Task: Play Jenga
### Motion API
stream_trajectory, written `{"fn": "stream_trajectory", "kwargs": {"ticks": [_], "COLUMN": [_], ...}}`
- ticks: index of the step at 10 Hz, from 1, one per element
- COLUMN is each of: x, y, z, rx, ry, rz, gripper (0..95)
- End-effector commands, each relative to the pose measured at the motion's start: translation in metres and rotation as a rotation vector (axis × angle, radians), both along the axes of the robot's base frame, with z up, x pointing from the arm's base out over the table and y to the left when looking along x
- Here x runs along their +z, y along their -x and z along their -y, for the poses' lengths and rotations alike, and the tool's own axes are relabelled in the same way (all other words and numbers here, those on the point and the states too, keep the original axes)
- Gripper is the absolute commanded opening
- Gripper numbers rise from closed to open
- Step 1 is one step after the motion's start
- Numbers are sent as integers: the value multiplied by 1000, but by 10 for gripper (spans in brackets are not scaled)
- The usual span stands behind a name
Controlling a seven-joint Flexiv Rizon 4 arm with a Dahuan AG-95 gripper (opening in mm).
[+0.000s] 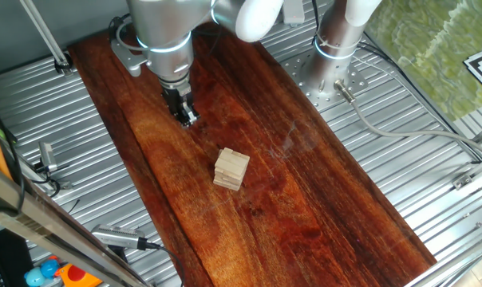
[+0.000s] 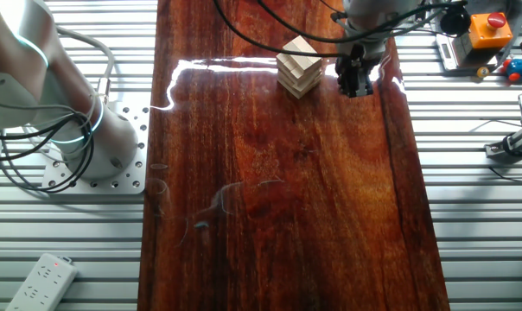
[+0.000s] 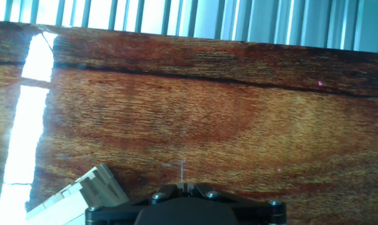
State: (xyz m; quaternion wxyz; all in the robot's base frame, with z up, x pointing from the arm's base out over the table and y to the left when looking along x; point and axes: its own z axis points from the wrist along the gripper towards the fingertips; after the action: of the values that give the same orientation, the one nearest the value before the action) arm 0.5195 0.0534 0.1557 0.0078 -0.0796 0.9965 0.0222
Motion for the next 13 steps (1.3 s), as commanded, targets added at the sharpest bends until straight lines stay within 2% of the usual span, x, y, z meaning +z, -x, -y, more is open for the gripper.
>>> {"fn": "stream_trajectory", "kwargs": {"ticks": [1, 7, 13], "x": [-4, -19, -28], "y": [-1, -3, -1], "z": [-2, -9, -20], "rx": [3, 17, 28], "ry": [1, 10, 17], "rz": [2, -1, 1], "gripper": [0, 0, 0]}}
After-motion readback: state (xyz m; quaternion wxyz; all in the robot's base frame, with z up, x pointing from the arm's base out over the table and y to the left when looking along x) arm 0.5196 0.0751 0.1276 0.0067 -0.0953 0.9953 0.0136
